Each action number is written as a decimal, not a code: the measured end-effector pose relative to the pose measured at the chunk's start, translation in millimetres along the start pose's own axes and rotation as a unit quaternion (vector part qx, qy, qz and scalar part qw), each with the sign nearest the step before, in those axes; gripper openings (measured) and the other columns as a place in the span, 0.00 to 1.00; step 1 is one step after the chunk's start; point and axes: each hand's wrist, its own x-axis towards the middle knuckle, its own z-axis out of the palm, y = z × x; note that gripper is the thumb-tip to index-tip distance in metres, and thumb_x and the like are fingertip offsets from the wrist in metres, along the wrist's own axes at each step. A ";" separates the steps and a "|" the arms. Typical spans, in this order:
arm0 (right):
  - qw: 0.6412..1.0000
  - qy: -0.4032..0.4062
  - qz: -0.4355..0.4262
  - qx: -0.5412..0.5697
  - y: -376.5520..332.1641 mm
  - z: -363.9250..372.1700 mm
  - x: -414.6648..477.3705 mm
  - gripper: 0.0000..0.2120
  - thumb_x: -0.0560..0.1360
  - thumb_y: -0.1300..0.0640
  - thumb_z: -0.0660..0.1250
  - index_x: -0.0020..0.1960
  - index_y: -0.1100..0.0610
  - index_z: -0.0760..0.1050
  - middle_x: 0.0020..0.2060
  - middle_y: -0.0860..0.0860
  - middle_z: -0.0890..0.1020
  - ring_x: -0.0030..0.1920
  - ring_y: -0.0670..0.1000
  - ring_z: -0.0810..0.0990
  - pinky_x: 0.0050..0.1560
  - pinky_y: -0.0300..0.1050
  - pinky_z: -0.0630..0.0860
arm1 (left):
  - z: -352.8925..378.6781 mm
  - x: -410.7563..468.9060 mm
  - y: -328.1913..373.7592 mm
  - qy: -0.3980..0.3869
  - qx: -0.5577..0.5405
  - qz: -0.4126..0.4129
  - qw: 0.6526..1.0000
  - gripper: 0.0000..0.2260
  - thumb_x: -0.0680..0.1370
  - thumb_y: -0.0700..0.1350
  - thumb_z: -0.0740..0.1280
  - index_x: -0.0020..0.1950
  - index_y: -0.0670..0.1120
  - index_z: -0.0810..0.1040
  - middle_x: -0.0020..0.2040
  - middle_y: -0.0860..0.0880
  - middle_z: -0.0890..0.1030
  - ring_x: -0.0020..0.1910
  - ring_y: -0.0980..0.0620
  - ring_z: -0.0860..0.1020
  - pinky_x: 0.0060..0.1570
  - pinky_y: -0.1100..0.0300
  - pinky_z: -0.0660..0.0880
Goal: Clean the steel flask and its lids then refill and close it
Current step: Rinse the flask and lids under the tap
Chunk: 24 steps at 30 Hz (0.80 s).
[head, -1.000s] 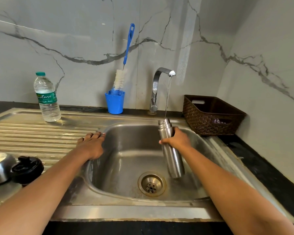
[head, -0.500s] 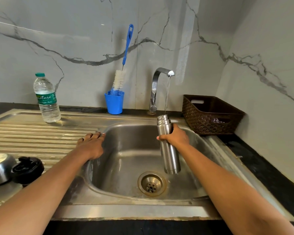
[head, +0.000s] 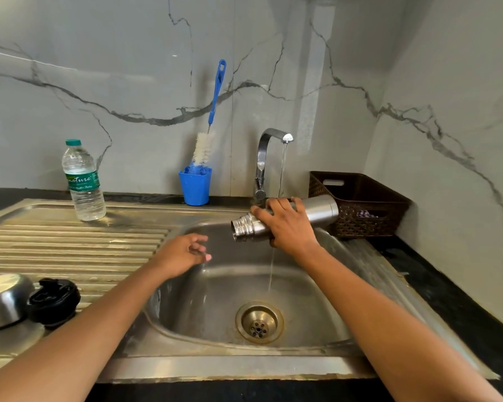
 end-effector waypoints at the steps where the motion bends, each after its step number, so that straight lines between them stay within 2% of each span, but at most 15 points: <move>1: 1.000 0.004 -0.010 -0.011 -0.3 -1.0 0.4 0.37 0.63 0.54 0.77 0.69 0.46 0.65 0.61 0.56 0.74 0.62 0.58 0.72 0.66 0.61 0.62 | 3.2 0.3 1.9 -0.018 -0.016 0.001 1.000 0.26 0.73 0.46 0.72 0.70 0.48 0.70 0.58 0.50 0.79 0.54 0.55 0.77 0.61 0.59 0.70; 5: 0.997 0.031 -0.062 -0.041 1.9 -4.8 2.4 0.35 0.57 0.53 0.80 0.63 0.47 0.73 0.57 0.57 0.78 0.58 0.58 0.77 0.63 0.64 0.66 | 15.7 0.3 11.5 -0.055 -0.092 0.012 0.994 0.28 0.72 0.45 0.73 0.71 0.47 0.68 0.56 0.51 0.80 0.53 0.56 0.78 0.53 0.65 0.72; 9: 0.990 0.074 -0.106 -0.059 0.7 -10.3 5.2 0.35 0.60 0.54 0.78 0.64 0.46 0.69 0.57 0.56 0.77 0.58 0.58 0.76 0.66 0.64 0.63 | 19.7 -2.7 18.0 -0.068 -0.188 0.021 0.980 0.19 0.72 0.44 0.72 0.62 0.51 0.73 0.52 0.51 0.82 0.53 0.52 0.80 0.54 0.57 0.75; 11: 0.985 0.097 -0.122 -0.073 -0.5 -14.2 7.2 0.36 0.60 0.54 0.78 0.65 0.46 0.69 0.58 0.56 0.77 0.59 0.58 0.76 0.68 0.63 0.61 | 21.2 -4.6 20.4 -0.081 -0.210 0.026 0.974 0.18 0.72 0.47 0.72 0.61 0.51 0.75 0.51 0.51 0.83 0.52 0.54 0.80 0.50 0.59 0.77; 14: 0.974 0.135 -0.159 -0.093 -0.4 -16.7 9.1 0.34 0.62 0.54 0.77 0.66 0.46 0.70 0.60 0.55 0.77 0.61 0.58 0.75 0.70 0.63 0.56 | 21.1 -4.9 22.6 -0.071 -0.265 0.029 0.961 0.27 0.67 0.55 0.74 0.63 0.50 0.74 0.51 0.49 0.84 0.50 0.53 0.82 0.53 0.57 0.78; 16: 0.964 0.157 -0.191 -0.094 -0.5 -16.2 9.3 0.33 0.64 0.56 0.75 0.67 0.46 0.69 0.62 0.55 0.76 0.64 0.58 0.74 0.71 0.62 0.52 | 19.4 -4.1 22.8 -0.066 -0.292 0.033 0.953 0.37 0.56 0.64 0.77 0.62 0.51 0.74 0.51 0.50 0.84 0.52 0.53 0.82 0.53 0.55 0.77; 17: 0.960 0.164 -0.206 -0.094 -1.1 -16.3 9.3 0.33 0.65 0.56 0.75 0.67 0.46 0.68 0.63 0.55 0.76 0.65 0.58 0.73 0.72 0.61 0.51 | 19.3 -3.3 22.5 -0.067 -0.297 0.037 0.952 0.40 0.52 0.66 0.78 0.60 0.51 0.75 0.51 0.51 0.84 0.52 0.53 0.82 0.53 0.56 0.77; 21: 0.946 0.160 -0.255 -0.119 -7.0 -18.2 9.8 0.35 0.68 0.59 0.71 0.71 0.47 0.61 0.67 0.53 0.72 0.70 0.57 0.67 0.73 0.61 0.48 | 21.1 -3.1 22.1 -0.084 -0.300 0.058 0.949 0.41 0.48 0.65 0.79 0.57 0.51 0.77 0.51 0.52 0.84 0.52 0.54 0.81 0.51 0.59 0.77; 23: 0.951 0.167 -0.232 -0.120 -5.2 -20.7 9.5 0.38 0.68 0.62 0.70 0.73 0.48 0.57 0.70 0.53 0.69 0.73 0.56 0.62 0.73 0.60 0.44 | 20.7 -2.5 21.3 -0.079 -0.305 0.064 0.947 0.42 0.46 0.65 0.80 0.56 0.50 0.77 0.51 0.52 0.84 0.51 0.55 0.82 0.50 0.61 0.76; 24: 0.960 0.178 -0.189 -0.102 -2.0 -22.8 10.4 0.41 0.67 0.64 0.70 0.74 0.49 0.55 0.72 0.53 0.66 0.74 0.55 0.59 0.73 0.59 0.41 | 19.7 -2.5 20.5 -0.076 -0.307 0.064 0.946 0.43 0.45 0.64 0.80 0.56 0.49 0.77 0.50 0.52 0.84 0.50 0.55 0.82 0.50 0.61 0.76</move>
